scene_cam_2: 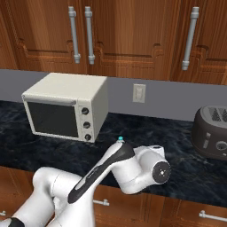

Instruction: Take the bottled waters from the counter and place them in the freezer to freeze. Close the freezer door after placing the bottles.

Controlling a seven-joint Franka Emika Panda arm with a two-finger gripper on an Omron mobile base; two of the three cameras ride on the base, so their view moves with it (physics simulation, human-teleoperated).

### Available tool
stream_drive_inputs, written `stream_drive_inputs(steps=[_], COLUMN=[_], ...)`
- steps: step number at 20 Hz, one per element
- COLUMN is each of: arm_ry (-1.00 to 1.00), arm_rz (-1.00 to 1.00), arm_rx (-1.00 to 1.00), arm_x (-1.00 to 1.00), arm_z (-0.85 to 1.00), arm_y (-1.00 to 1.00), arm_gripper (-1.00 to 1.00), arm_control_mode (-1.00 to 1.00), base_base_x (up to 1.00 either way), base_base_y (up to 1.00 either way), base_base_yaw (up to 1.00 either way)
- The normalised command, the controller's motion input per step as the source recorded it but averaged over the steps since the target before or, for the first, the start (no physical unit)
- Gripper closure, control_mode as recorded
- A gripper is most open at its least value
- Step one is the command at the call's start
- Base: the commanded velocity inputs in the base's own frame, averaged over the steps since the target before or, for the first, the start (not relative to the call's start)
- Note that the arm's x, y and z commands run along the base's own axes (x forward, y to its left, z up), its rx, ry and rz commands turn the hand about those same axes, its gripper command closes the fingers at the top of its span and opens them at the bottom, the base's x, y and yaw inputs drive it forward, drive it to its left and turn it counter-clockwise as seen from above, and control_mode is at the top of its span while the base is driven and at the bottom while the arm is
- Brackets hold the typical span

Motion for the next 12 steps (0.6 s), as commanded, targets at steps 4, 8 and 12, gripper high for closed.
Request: stream_drive_inputs(steps=[4, 8, 12], arm_ry=[-0.06, -0.14, -0.11], arm_rz=[0.21, 0.32, 0.30], arm_rx=[0.00, 0.00, 0.00], arm_x=[0.00, 0.00, 0.00], arm_z=[-0.03, -0.13, -0.14], arm_y=[0.01, 0.00, 0.03], arm_gripper=[-1.00, -1.00, -1.00], arm_control_mode=[-1.00, -1.00, -1.00], base_base_x=[0.00, 0.00, 0.00], base_base_y=[0.00, 0.00, 0.00], base_base_yaw=[0.00, 0.00, 0.00])
